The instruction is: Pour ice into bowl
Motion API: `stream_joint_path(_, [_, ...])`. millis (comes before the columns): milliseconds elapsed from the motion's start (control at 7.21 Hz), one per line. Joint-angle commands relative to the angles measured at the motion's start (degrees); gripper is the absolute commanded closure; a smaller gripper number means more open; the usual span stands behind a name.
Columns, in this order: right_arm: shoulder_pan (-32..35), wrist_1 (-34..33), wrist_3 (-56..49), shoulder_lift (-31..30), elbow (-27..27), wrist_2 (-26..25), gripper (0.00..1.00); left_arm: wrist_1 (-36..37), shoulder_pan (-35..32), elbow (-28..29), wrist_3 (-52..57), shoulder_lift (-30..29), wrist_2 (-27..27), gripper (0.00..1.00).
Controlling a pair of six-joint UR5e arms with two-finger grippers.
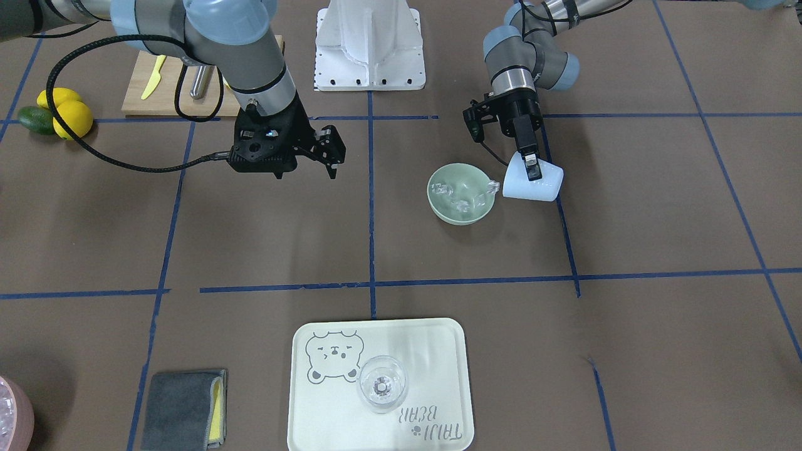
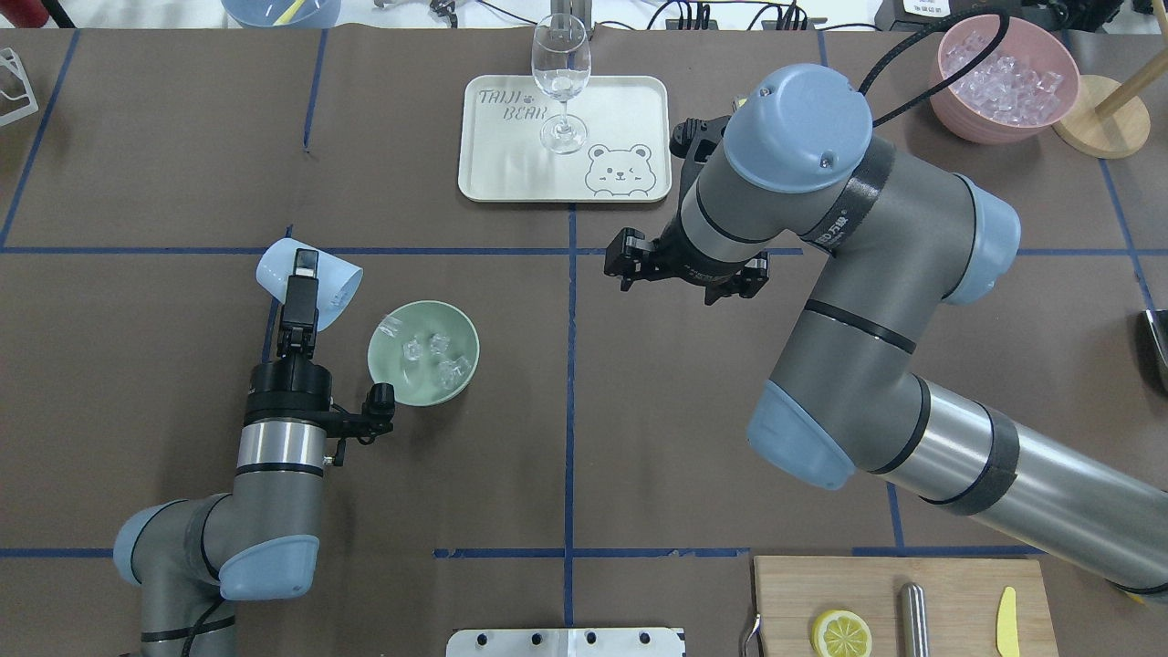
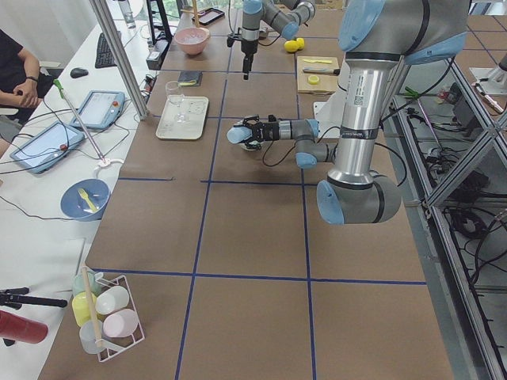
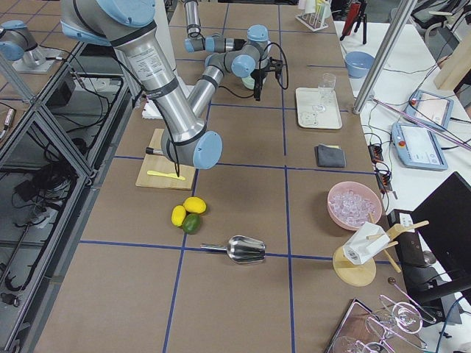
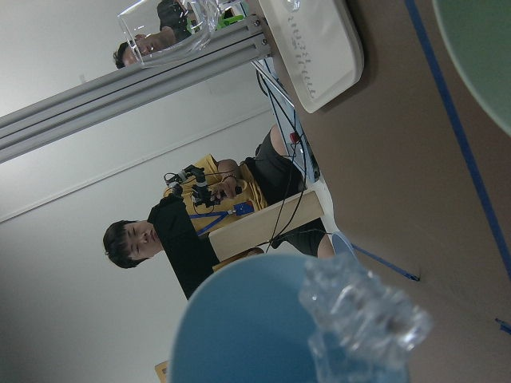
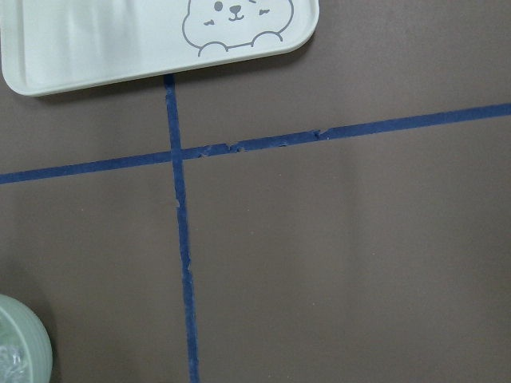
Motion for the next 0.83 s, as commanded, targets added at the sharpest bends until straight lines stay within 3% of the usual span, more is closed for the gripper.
stream_joint_path(0, [0.0,0.0,0.0,-0.1,0.0,0.0,0.00,0.0,0.2,0.3,1.6,-0.7,0.6,1.00])
stream_joint_path(693, [0.0,0.1,0.0,-0.1,0.0,0.0,0.00,-1.0,0.9,-0.2,1.3,-1.0,1.2,1.00])
